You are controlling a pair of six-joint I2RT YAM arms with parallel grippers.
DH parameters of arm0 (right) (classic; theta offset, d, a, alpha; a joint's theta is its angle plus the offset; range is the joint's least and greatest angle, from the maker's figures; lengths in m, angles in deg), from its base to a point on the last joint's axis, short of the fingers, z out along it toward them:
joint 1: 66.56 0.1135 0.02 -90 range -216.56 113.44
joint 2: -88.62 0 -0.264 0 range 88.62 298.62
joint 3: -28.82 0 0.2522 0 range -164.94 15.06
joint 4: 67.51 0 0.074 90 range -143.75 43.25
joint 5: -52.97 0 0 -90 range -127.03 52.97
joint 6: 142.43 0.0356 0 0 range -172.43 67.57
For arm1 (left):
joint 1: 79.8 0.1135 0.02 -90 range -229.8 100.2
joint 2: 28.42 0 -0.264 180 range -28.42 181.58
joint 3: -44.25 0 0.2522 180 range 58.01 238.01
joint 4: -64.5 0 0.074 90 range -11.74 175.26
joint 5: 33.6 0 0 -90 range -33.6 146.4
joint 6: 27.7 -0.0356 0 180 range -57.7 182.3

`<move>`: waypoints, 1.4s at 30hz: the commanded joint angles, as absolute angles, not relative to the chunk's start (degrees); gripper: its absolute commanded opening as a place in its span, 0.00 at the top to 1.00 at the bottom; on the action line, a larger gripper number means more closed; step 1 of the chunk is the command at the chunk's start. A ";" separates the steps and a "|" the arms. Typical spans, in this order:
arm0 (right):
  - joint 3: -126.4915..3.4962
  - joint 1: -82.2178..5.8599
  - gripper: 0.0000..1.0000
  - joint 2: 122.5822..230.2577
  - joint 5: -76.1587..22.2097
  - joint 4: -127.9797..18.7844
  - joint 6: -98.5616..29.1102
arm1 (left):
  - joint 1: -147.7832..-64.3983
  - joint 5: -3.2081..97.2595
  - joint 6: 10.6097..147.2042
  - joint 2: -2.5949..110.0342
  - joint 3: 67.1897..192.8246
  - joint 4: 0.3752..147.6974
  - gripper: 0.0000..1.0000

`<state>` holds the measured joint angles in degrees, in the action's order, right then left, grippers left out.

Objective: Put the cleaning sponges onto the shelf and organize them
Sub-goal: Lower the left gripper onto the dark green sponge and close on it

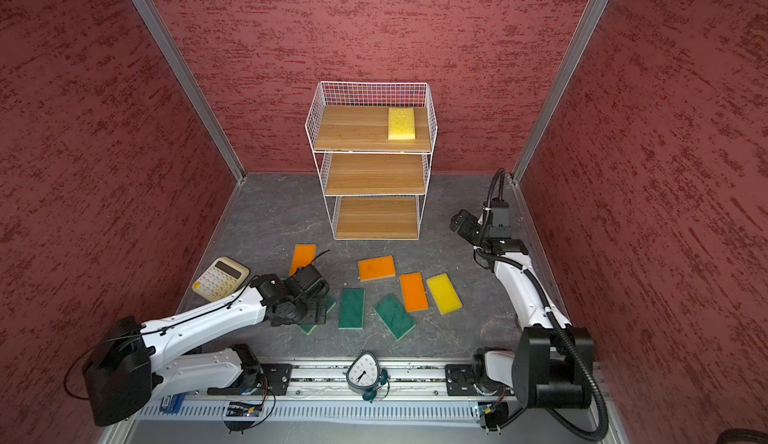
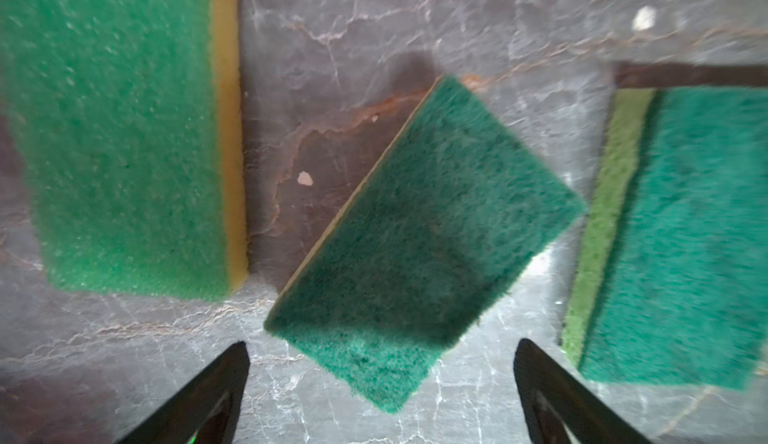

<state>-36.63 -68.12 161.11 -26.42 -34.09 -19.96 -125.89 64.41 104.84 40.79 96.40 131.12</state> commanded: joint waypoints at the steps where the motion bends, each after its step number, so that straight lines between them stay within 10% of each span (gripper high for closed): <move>1: -36.61 -68.52 0.01 160.01 -24.20 -34.32 -21.30 | -126.25 65.25 102.82 43.37 96.95 129.81 0.00; 42: -33.82 -68.51 0.02 157.81 -19.13 -36.49 -20.85 | -132.89 63.11 102.74 57.14 101.27 122.58 0.00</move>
